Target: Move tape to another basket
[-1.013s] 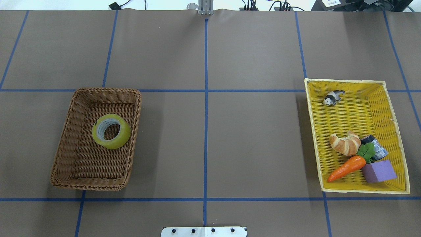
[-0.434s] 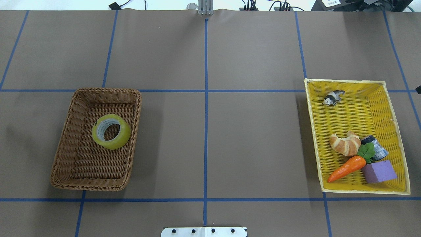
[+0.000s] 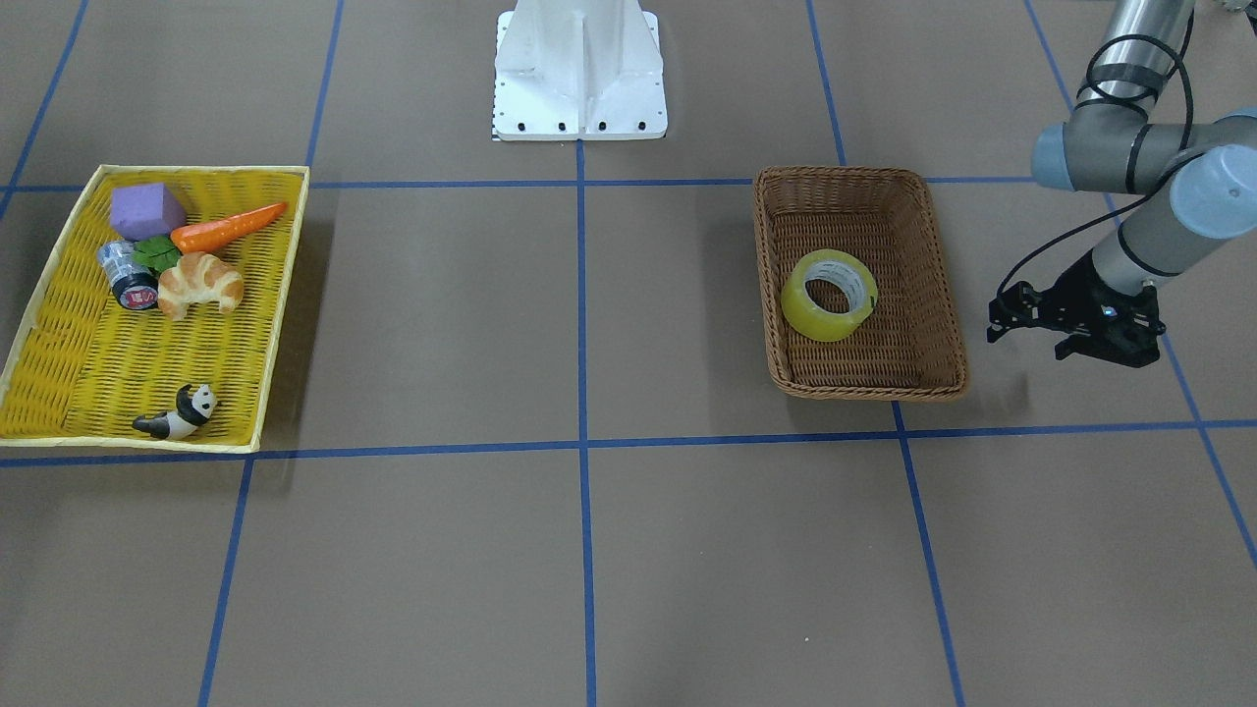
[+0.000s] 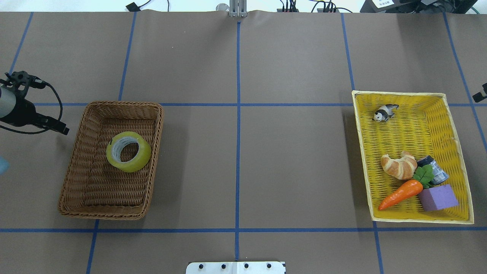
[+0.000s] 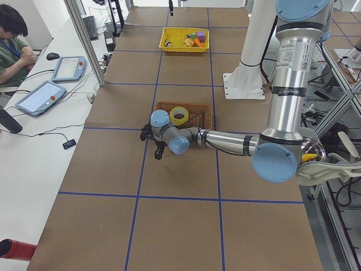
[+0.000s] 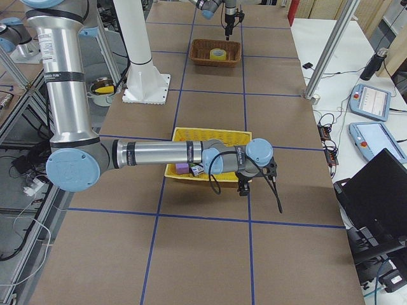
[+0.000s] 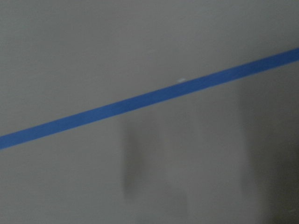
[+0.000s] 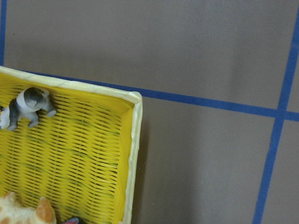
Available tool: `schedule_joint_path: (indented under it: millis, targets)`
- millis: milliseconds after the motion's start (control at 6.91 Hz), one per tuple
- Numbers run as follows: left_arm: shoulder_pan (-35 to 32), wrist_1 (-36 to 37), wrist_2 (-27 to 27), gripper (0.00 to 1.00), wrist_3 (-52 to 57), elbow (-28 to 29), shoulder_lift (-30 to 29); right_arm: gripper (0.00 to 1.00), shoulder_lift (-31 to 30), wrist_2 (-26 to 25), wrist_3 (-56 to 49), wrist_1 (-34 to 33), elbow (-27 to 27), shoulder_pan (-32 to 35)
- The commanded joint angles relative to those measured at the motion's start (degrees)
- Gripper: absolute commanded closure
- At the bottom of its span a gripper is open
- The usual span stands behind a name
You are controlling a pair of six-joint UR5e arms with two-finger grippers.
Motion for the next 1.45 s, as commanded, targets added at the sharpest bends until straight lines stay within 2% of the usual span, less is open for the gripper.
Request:
schedule_joint_path:
  millis: [0, 434, 868, 1013, 1303]
  targets:
    - [-2.9, -0.3, -5.4, 0.01, 0.7, -3.6, 1.3, 0.0, -1.8, -1.5, 1.1, -8.9, 10.4, -0.4]
    - [-12.4, 2.4, -8.0, 0.01, 13.0, -4.6, 3.8, 0.0, -1.9, -3.7, 0.4, -11.1, 11.4, 0.5]
    - [-28.7, 19.7, -7.2, 0.01, 39.4, -4.9, 4.8, 0.0, -2.4, -5.2, 0.3, -11.3, 10.9, 1.1]
    - [-31.2, 21.9, -7.0, 0.01, 40.6, -4.9, 4.8, 0.0, -2.6, -5.2, 0.3, -11.5, 10.9, 1.5]
    - [-31.6, 23.1, -5.7, 0.01, 40.7, -4.8, 4.8, 0.0, -2.6, -5.9, 0.2, -11.5, 10.8, 1.8]
